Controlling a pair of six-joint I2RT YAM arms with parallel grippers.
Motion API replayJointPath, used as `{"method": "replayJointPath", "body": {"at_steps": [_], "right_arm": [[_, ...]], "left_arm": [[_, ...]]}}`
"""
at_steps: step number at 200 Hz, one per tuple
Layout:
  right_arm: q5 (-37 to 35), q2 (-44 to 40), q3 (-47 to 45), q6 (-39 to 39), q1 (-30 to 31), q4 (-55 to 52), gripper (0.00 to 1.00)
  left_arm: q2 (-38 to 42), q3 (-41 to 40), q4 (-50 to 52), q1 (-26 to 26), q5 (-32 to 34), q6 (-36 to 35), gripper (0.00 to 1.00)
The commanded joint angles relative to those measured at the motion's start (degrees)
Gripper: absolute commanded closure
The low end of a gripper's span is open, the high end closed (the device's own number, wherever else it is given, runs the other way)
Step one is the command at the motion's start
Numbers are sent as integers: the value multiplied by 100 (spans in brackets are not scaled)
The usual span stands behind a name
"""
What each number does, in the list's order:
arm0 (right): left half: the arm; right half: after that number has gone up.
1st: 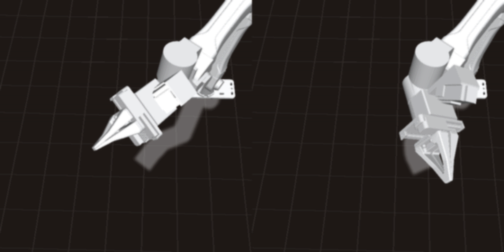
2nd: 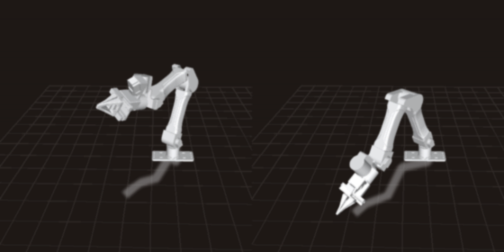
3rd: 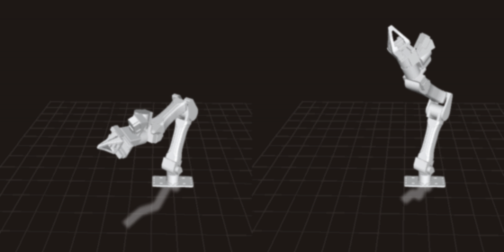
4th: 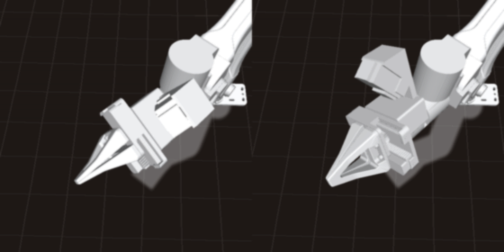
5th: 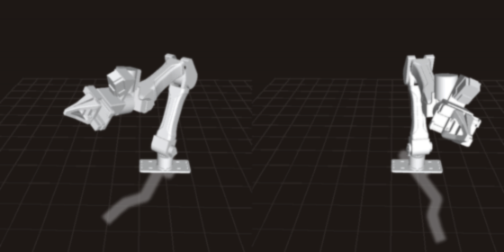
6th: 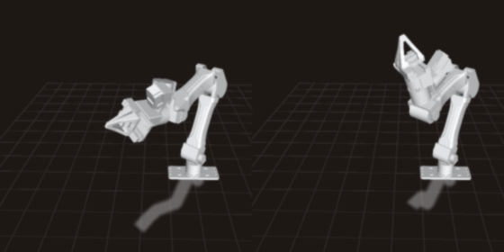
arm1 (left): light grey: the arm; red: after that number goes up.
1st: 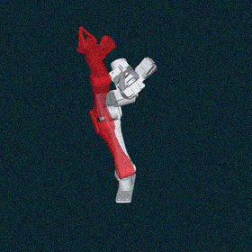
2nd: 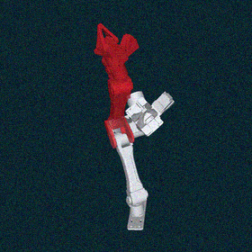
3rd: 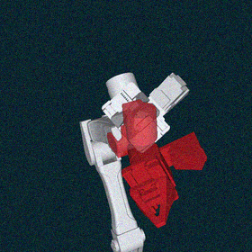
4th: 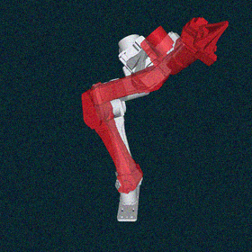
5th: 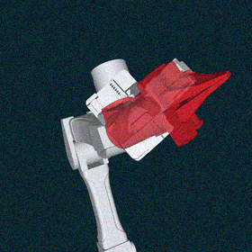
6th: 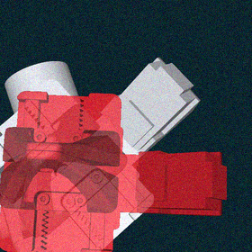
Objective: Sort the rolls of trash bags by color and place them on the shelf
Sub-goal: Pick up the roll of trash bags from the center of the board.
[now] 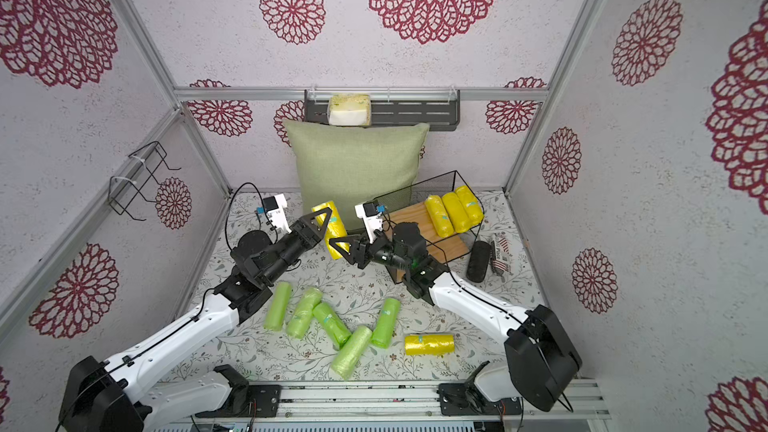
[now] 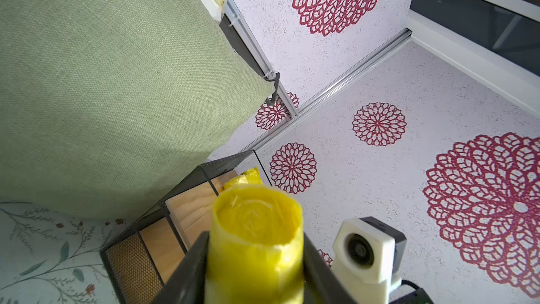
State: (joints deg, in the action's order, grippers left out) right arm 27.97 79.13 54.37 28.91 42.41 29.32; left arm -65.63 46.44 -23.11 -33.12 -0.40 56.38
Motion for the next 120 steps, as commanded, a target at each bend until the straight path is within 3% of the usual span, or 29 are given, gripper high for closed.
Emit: {"method": "replayJointPath", "body": {"at_steps": [1, 19, 38, 81, 120], "right_arm": [[-287, -506, 42, -553, -63, -324, 62], [-495, -781, 188, -952, -219, -1103, 62], [-766, -1119, 329, -1335, -488, -1911, 63], [-990, -1812, 607, -1989, -1696, -3315, 63], [-1755, -1665, 1217, -2837, -2428, -4568, 63]], "left_arm": [[233, -35, -52, -19, 158, -318, 34], [381, -68, 230, -4, 244, -597, 18], [577, -91, 612, 23, 368, -957, 11], [684, 224, 1903, 39, 364, -2015, 8], [304, 820, 3014, 25, 105, -2481, 8]]}}
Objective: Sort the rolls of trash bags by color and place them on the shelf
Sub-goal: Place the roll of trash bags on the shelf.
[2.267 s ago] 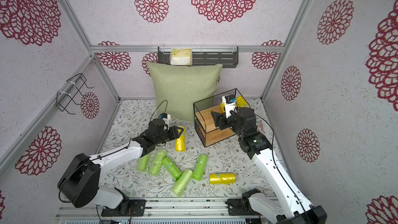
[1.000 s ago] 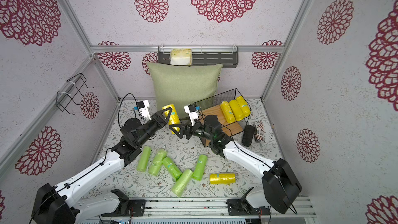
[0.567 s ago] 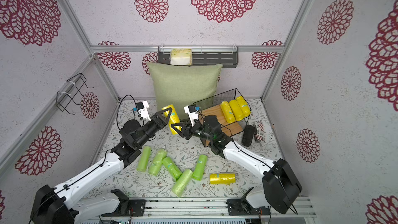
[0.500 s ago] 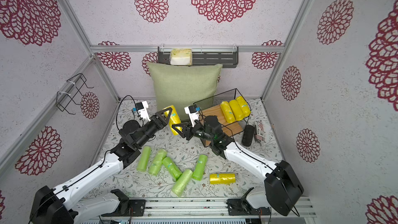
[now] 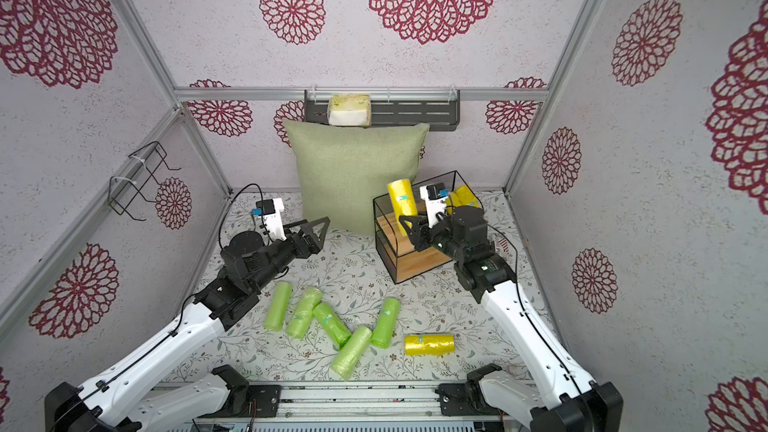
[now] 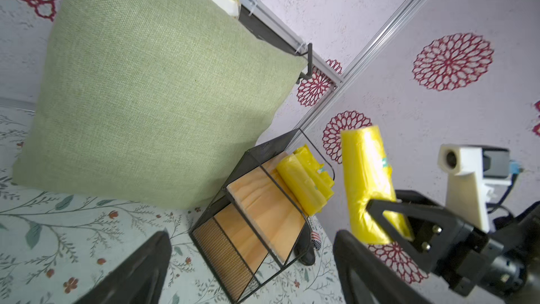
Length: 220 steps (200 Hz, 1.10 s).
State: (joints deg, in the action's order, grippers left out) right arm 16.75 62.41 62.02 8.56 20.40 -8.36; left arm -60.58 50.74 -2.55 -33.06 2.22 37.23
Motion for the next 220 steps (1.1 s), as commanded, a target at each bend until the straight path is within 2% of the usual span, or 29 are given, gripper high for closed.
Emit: {"method": "replayJointPath", "body": {"at_steps": [1, 24, 51, 119, 174, 220], "right_arm": [[-671, 16, 465, -829, -237, -812, 63], [-1481, 346, 806, -1205, -267, -1303, 63], [-1895, 743, 1053, -1372, -216, -1461, 62], [-3279, 1824, 1506, -1762, 460, -1739, 60], [-3986, 2379, 1704, -1960, 725, -1879, 56], [-4223, 2434, 1683, -2055, 783, -1897, 50]], "left_arm": [[-209, 400, 966, 14, -163, -567, 8], [-355, 489, 982, -8, -277, -563, 9], [-450, 489, 888, -20, -311, -513, 9], [-520, 485, 876, -28, -310, -464, 9], [-517, 471, 879, -28, -327, -466, 9], [-525, 463, 887, -32, -327, -471, 9]]}}
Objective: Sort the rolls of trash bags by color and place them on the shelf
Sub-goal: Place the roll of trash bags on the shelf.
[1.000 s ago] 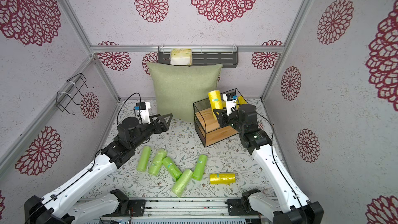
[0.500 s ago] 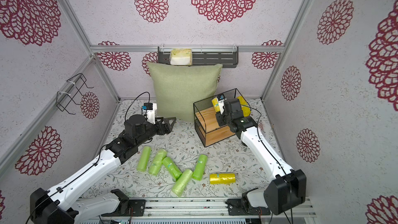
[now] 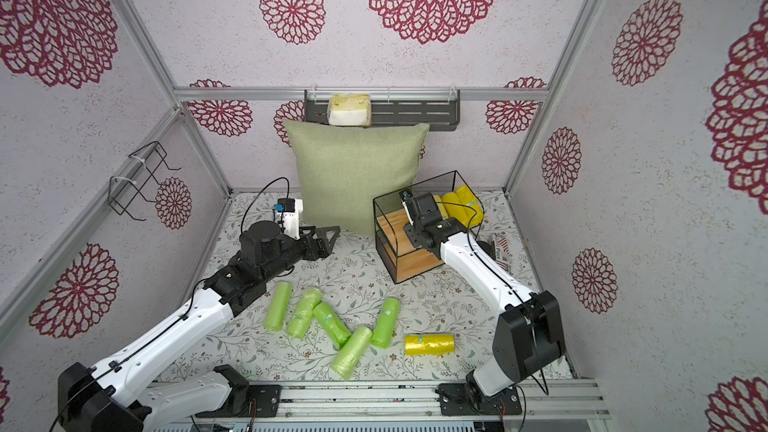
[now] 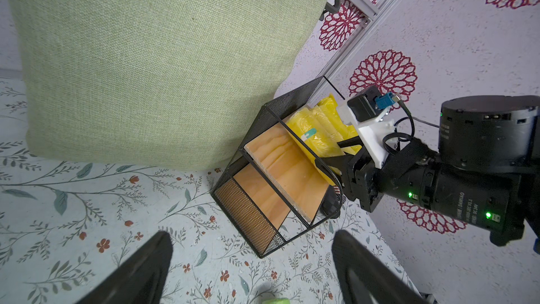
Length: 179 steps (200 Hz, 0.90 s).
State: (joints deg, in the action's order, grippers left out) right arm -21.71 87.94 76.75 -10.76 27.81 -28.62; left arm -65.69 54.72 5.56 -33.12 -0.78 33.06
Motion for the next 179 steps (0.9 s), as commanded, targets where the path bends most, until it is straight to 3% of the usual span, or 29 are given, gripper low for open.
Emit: {"method": "replayJointPath", "body": {"at_steps": [1, 62, 90, 155, 179], "right_arm": [[-381, -119, 209, -130, 41, 129, 50], [-336, -357, 191, -145, 66, 111, 40], [26, -774, 135, -48, 58, 197, 35], [1285, -2048, -670, 684, -20, 573, 27], [1847, -2508, -1194, 963, -357, 777, 26]], "left_arm": [[-14, 65, 77, -22, -28, -54, 9], [-75, 66, 108, -21, -109, -61, 9], [-101, 30, 138, -137, -211, -211, 11], [-605, 155, 653, -1348, -492, -1947, 16], [-972, 125, 844, -1928, -699, -2853, 18]]}}
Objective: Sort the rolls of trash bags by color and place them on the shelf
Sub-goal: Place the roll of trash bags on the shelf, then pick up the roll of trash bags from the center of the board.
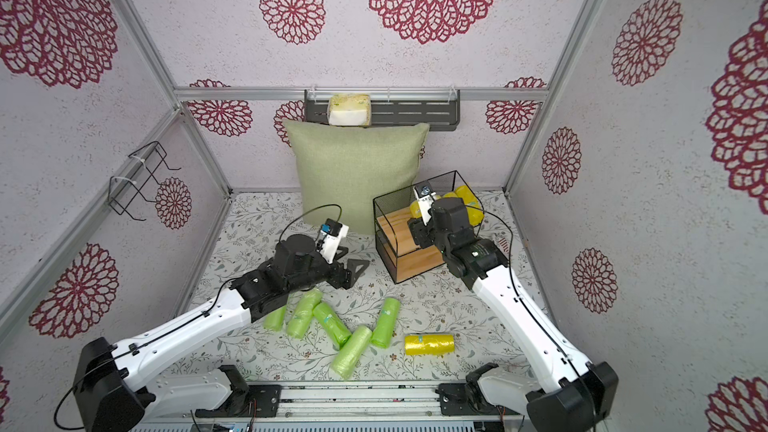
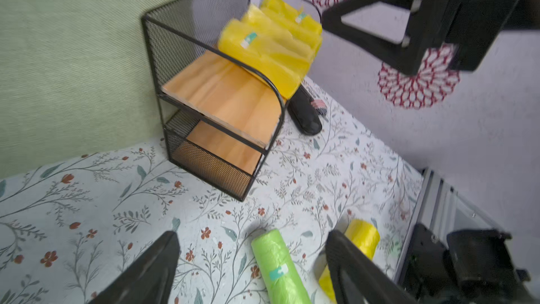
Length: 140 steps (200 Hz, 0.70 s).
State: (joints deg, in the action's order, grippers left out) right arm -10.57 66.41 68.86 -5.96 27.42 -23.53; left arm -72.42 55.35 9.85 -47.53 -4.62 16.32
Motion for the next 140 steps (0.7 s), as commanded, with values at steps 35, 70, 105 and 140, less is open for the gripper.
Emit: {"method": "replayJointPath", "body": {"at_steps": [35, 70, 105, 140], "right_arm": [[1613, -610, -1000, 803, -1194, 532, 25], [1939, -628, -1327, 936, -1588, 818, 25], [2001, -638, -1393, 912, -1715, 868, 25], [2003, -740, -1419, 869, -1808, 826, 24]], "left_arm": [[-1064, 289, 782, -1243, -740, -2194, 20], [-1928, 692, 1140, -1741, -856, -2986, 20], [-2850, 1208, 1235, -2048, -888, -3387, 18], [-3814, 1975, 1564, -2221, -730, -3476, 19]]}}
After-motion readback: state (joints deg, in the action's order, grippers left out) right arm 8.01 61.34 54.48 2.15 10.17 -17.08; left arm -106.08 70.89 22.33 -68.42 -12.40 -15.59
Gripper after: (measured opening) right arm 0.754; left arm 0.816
